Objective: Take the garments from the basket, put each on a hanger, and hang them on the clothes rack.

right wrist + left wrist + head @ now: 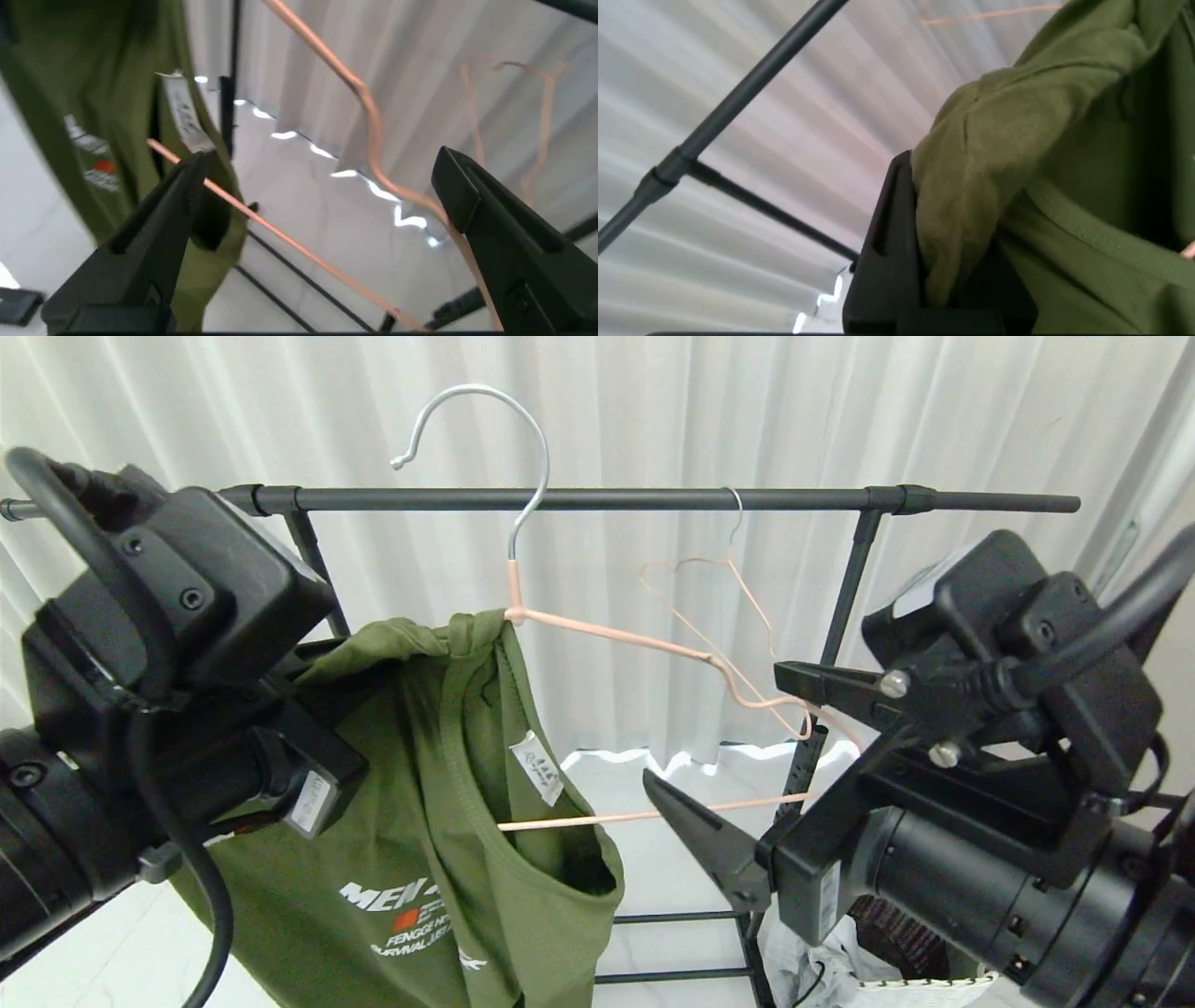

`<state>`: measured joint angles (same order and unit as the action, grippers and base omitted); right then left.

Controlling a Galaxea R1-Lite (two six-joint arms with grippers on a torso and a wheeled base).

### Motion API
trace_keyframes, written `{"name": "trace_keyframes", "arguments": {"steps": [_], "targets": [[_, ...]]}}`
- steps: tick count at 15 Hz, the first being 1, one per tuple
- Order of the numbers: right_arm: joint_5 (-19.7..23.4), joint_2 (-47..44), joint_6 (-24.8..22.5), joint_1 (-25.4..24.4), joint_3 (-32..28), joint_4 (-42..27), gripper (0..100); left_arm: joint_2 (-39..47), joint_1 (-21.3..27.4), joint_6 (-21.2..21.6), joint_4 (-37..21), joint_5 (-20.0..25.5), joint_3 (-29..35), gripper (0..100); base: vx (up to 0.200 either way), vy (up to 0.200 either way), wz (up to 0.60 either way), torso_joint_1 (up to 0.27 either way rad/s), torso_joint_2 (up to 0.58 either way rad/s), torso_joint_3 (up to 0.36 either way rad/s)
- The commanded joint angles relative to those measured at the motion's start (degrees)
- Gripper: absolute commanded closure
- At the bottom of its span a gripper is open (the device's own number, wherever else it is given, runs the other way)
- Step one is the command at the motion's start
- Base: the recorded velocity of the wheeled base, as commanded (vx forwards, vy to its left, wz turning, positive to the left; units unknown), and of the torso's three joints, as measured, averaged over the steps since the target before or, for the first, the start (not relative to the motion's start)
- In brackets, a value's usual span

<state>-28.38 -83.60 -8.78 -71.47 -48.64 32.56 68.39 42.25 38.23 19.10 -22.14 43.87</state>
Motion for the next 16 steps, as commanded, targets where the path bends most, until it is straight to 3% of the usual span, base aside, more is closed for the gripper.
{"name": "trace_keyframes", "arguments": {"steps": [1,5,10,12,16], "targets": [[-0.01,3.45,-0.89,3.09,1.97,-0.04,0,1.75,-0.07,0.0,1.2,-0.8,0.07,100,0.0,0.0,0.0,0.0,0.0,0.0],[0.08,8.98,-1.24,5.03,7.24,-0.22,0,6.76,0.37,0.18,10.16,-3.53,0.25,100,0.0,0.0,0.0,0.0,0.0,0.0],[0.34,9.16,-0.63,4.59,11.2,-0.22,0,7.72,3.1,-0.96,12.63,-1.68,0.34,100,0.0,0.0,0.0,0.0,0.0,0.0],[0.34,6.7,2.8,4.41,11.55,-0.04,0,7.64,3.1,-1.84,15.09,2.27,0.25,100,0.0,0.0,0.0,0.0,0.0,0.0],[0.34,0.9,14.49,4.15,10.5,0.75,0,7.11,3.1,-2.28,16.23,7.46,0.6,100,0.0,0.0,0.0,0.0,0.0,0.0]]}}
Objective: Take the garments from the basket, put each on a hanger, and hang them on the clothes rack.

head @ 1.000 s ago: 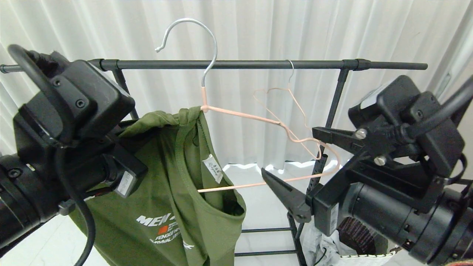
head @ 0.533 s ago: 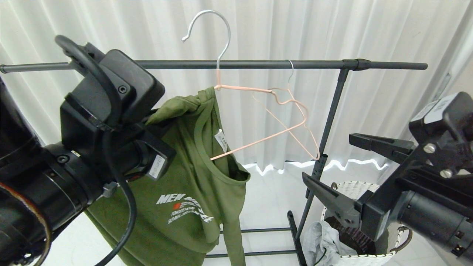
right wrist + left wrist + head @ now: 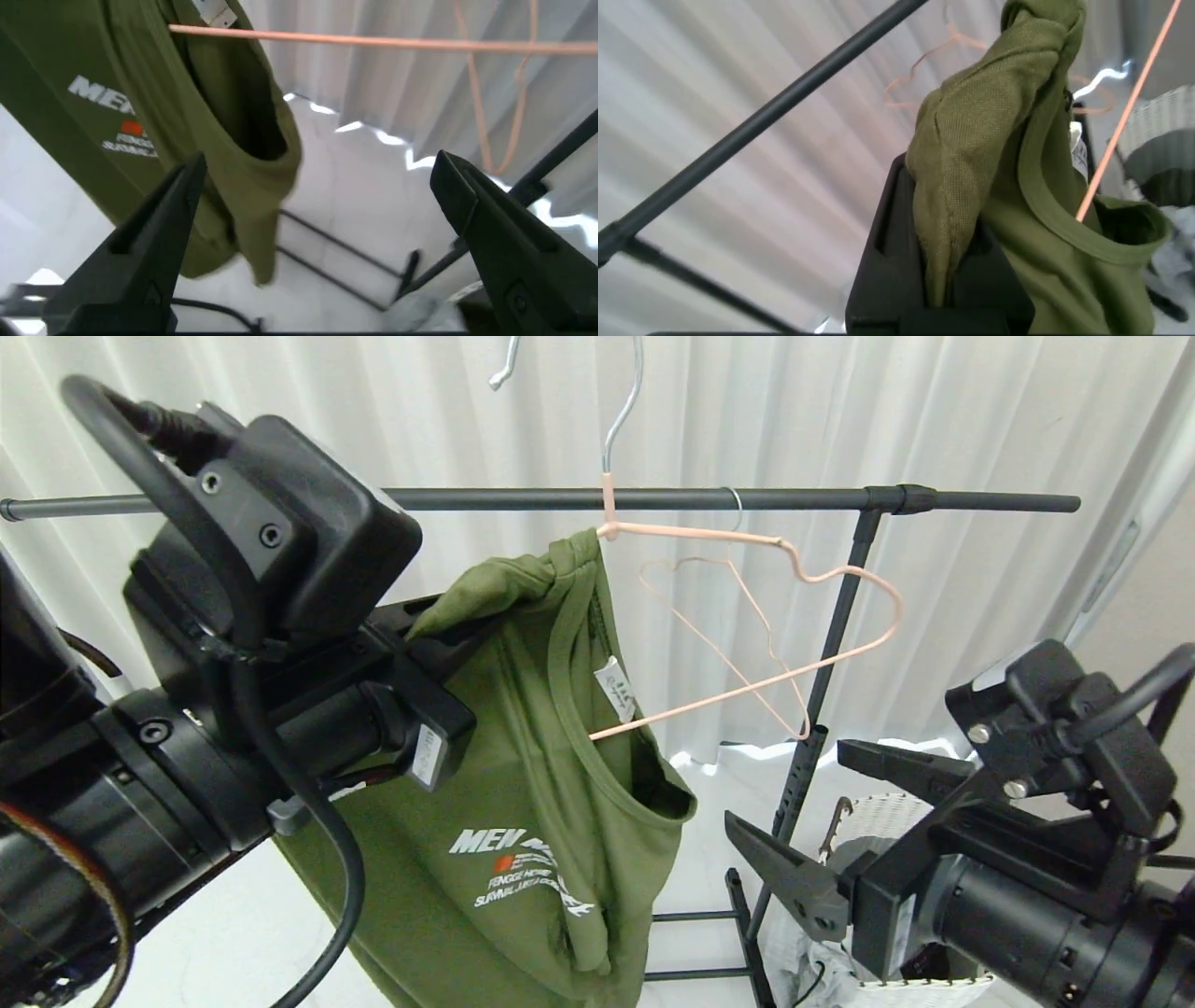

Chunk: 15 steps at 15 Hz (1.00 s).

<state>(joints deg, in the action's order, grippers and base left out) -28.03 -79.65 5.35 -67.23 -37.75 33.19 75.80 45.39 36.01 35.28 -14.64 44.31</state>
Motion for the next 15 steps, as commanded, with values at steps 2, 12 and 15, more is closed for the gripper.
{"name": "trace_keyframes", "arguments": {"steps": [2,12,15], "targets": [[-0.36,-5.86,5.9,0.52,-0.57,1.52,0,-0.22,0.93,-0.06,1.55,0.84,0.16,100,0.0,0.0,0.0,0.0,0.0,0.0],[-0.19,-11.93,9.94,7.47,-3.82,-0.94,0,-0.65,2.87,-0.15,2.16,0.84,0.16,100,0.0,0.0,0.0,0.0,0.0,0.0],[-0.19,-12.37,9.85,7.38,-3.82,-1.11,0,-0.57,2.87,-0.15,2.16,0.84,0.07,100,0.0,0.0,0.0,0.0,0.0,0.0]]}}
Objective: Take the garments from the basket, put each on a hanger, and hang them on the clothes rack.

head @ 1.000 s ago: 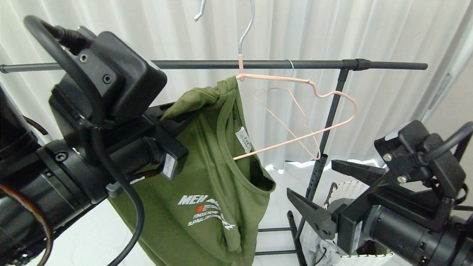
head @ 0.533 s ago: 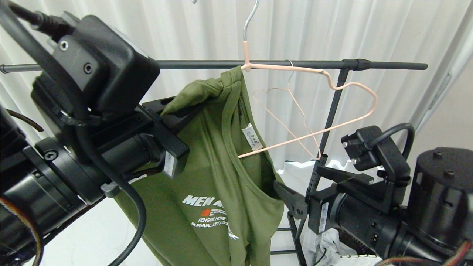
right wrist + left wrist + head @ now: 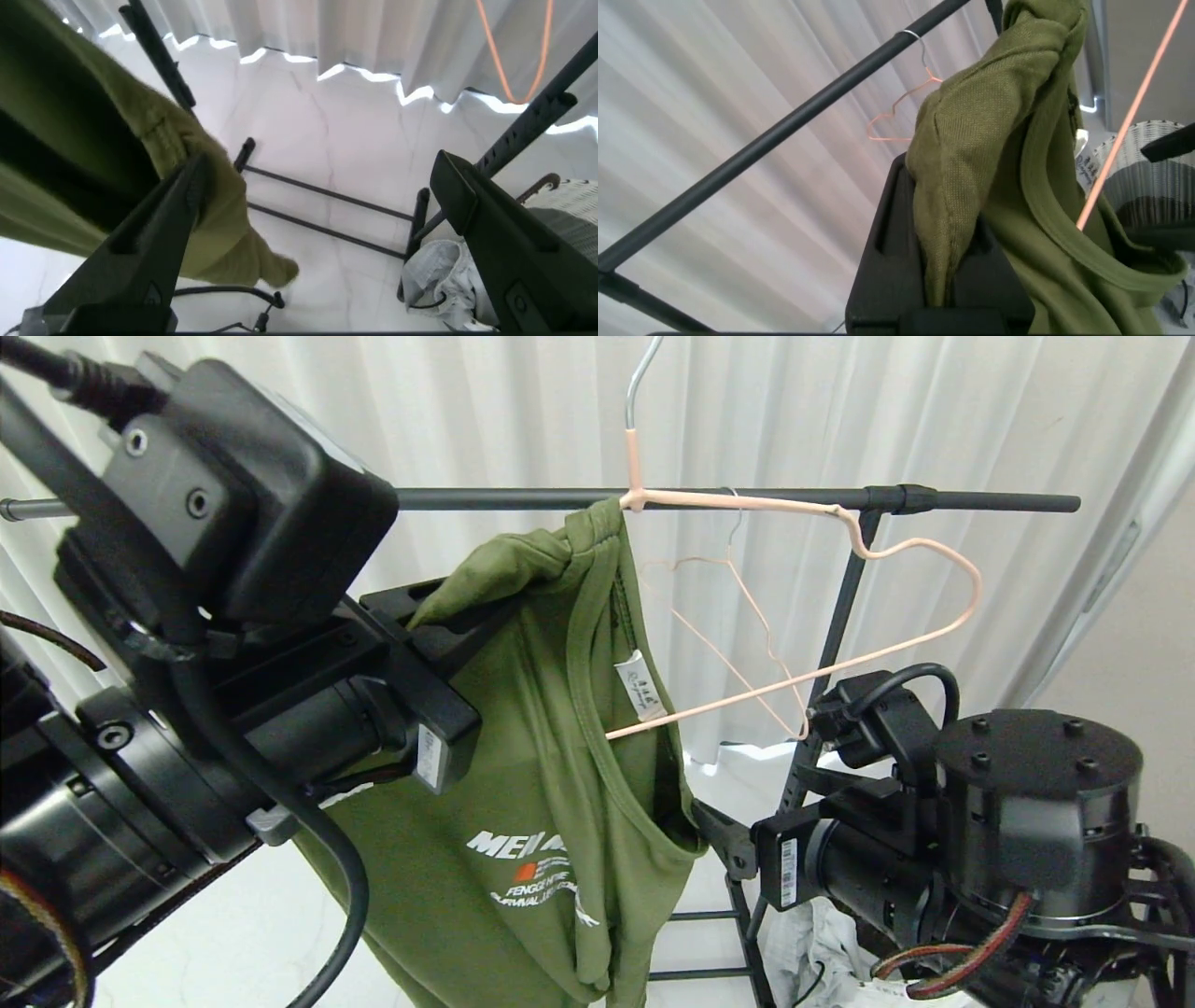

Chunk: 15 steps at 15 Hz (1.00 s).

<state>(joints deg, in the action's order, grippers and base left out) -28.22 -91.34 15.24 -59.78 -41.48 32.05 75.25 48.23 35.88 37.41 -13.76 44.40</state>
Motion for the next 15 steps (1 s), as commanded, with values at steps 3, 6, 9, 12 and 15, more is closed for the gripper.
{"name": "trace_keyframes", "arguments": {"steps": [3,6,9,12,15], "targets": [[-0.17,1.34,-0.3,-0.69,0.44,0.38,0,0.25,-0.24,0.25,-0.06,-0.21,-0.8,100,0.0,0.0,0.0,0.0,0.0,0.0],[-0.17,2.57,-0.47,-2.53,0.62,0.38,0,0.51,-0.24,0.07,-0.06,-0.21,-0.72,100,0.0,0.0,0.0,0.0,0.0,0.0],[-0.17,0.9,-0.82,-2.53,0.26,0.47,0,0.42,-0.15,0.07,0.03,-0.21,-0.72,100,0.0,0.0,0.0,0.0,0.0,0.0],[-0.17,-1.03,-1.44,-2.53,0.62,0.38,0,0.42,-0.15,0.07,0.03,-0.21,-0.72,100,0.0,0.0,0.0,0.0,0.0,0.0],[-0.17,-2.08,-3.02,-2.8,-0.18,0.47,0,0.51,-0.15,0.25,-0.06,-0.3,-0.89,100,0.0,0.0,0.0,0.0,0.0,0.0]]}}
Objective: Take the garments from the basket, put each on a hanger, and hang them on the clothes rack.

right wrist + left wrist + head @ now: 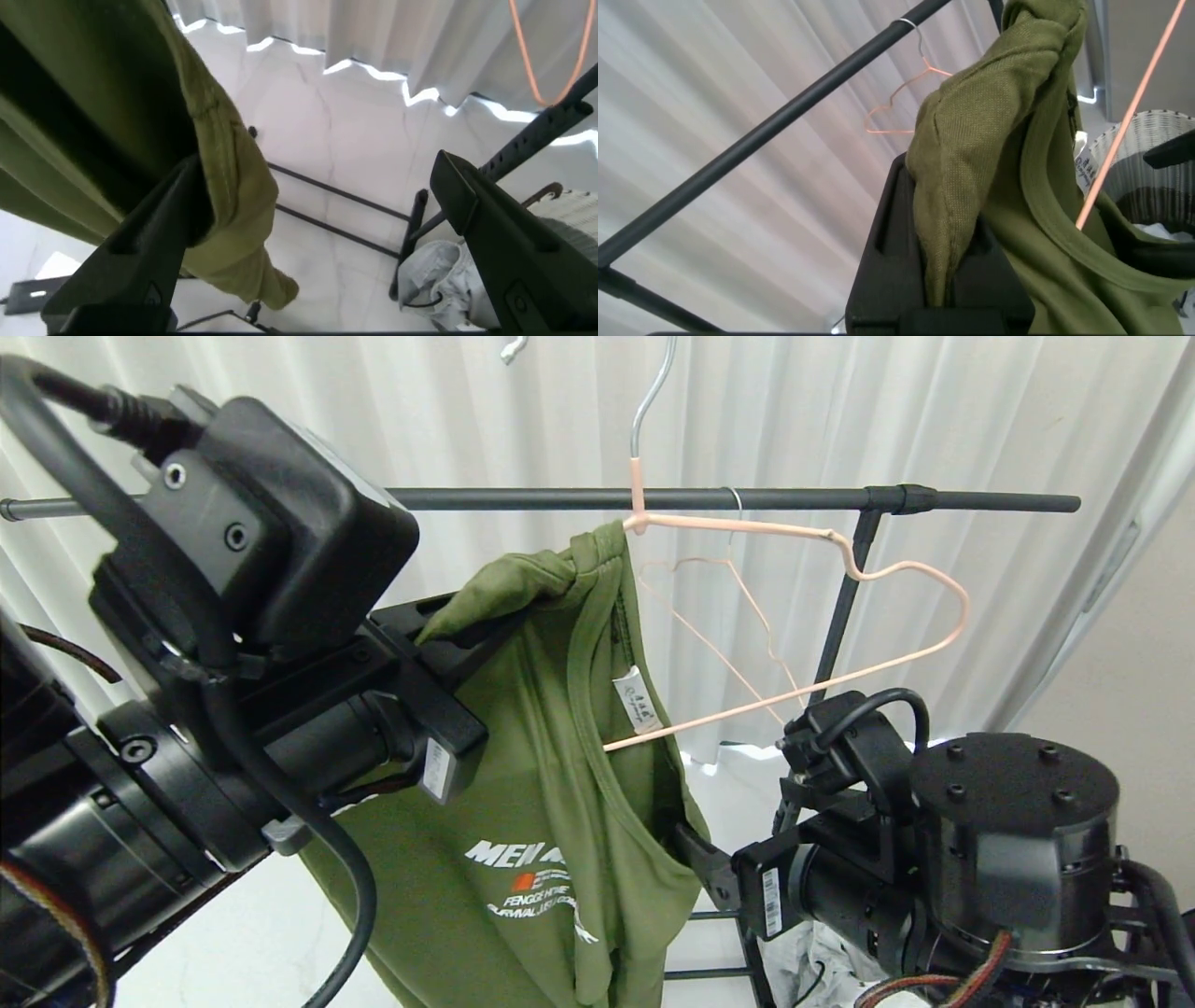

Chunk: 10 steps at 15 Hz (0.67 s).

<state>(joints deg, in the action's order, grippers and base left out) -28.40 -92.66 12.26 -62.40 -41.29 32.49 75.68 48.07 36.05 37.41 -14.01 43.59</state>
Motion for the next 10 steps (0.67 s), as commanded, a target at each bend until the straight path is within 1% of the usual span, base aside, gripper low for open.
{"name": "trace_keyframes", "arguments": {"steps": [1,3,4,5,7,8,10], "targets": [[0.02,-0.77,-0.66,-0.79,-0.46,0.03,0,0.17,-0.08,0.08,0.03,-0.06,-0.09,100,0.0,0.0,0.0,0.0,0.0,0.0],[-0.16,-0.94,-0.75,-0.97,0.16,-0.14,0,0.52,0.01,-0.1,0.03,-0.06,0.09,100,0.0,0.0,0.0,0.0,0.0,0.0],[-0.6,-1.21,-0.84,-0.53,1.39,-0.41,0,0.43,-0.08,-0.1,0.03,-0.06,0.18,100,0.0,0.0,0.0,0.0,0.0,0.0],[-2.97,-1.29,-1.72,0.7,2.88,-1.11,0,0.26,-0.08,0.08,0.03,-0.06,0.0,100,0.0,0.0,0.0,0.0,0.0,0.0],[-8.69,-0.68,-5.58,7.38,4.64,-3.04,0,0.08,-2.54,0.6,-0.06,-0.67,-1.05,100,0.0,0.0,0.0,0.0,0.0,0.0],[-10.27,-0.15,-6.29,11.25,4.73,-3.04,0,-0.01,-3.68,0.95,0.03,-1.11,-1.76,100,0.0,0.0,0.0,0.0,0.0,0.0],[-11.06,2.05,-6.64,18.72,4.29,-2.87,0,-0.53,-4.3,2.54,-0.06,-1.81,-3.16,100,0.0,0.0,0.0,0.0,0.0,0.0]]}}
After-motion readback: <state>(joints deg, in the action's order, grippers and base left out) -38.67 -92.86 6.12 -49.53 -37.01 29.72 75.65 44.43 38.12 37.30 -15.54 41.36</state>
